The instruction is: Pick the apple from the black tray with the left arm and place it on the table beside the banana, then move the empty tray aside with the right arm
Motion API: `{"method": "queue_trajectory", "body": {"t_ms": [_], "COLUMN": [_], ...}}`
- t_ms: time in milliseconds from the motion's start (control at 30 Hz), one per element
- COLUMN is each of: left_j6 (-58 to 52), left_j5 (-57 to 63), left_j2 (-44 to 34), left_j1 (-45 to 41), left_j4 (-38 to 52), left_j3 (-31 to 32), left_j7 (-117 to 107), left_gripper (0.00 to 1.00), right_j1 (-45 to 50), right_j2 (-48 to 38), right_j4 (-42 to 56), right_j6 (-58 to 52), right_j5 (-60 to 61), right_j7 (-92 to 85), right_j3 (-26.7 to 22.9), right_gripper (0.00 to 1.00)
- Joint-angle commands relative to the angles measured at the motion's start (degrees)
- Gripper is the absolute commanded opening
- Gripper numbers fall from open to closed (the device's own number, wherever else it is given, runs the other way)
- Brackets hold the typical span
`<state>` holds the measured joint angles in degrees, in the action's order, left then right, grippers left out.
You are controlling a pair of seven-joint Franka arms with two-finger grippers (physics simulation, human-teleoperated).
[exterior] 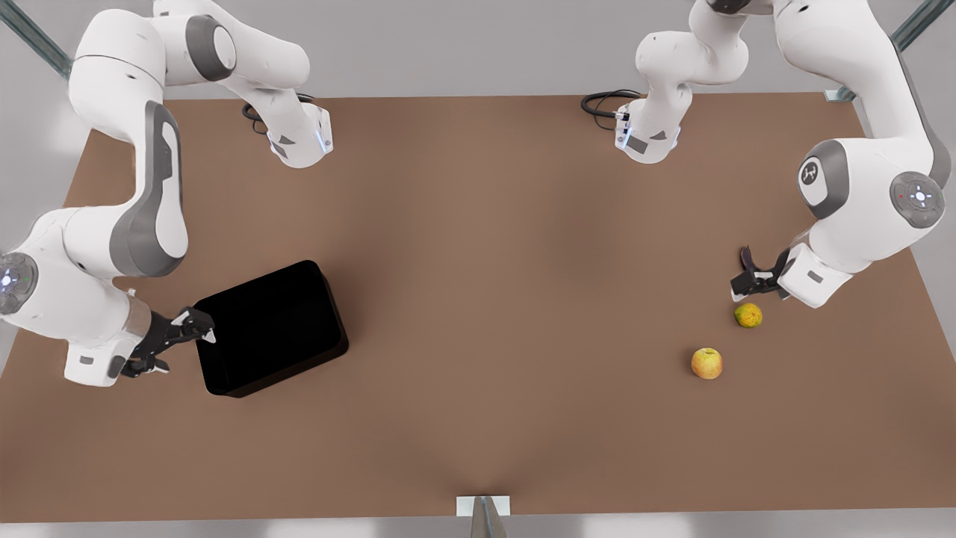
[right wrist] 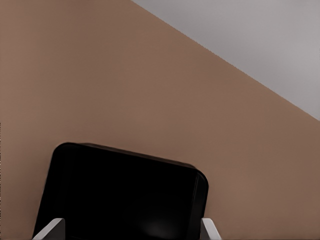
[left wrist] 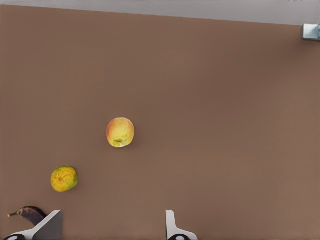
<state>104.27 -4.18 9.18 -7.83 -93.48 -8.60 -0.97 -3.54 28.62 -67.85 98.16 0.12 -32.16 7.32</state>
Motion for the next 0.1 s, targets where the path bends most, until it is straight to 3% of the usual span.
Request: {"method": "queue_trajectory", "body": {"t_ms": [0, 67], "left_j6": [0.14, 0.14], "left_j5": [0.23, 0.14], "left_j2": [-0.04, -0.04], "left_j1": [0.10, 0.01], "left_j4": [0.05, 0.05], "left_j3": [-0.02, -0.02], "left_j7": [0.00, -0.09], "left_gripper": [1.00, 1.00], "right_j1": [2.31, 3.19], "right_j2": [0.82, 0.91], "right_j4": [0.09, 0.09], "right_j6": [2.74, 2.74], "right_j5": [-2.49, -2.40], "right_j7": [28.73, 30.32], "right_j3": [0.32, 0.32], "right_gripper": [1.00, 1.00]}}
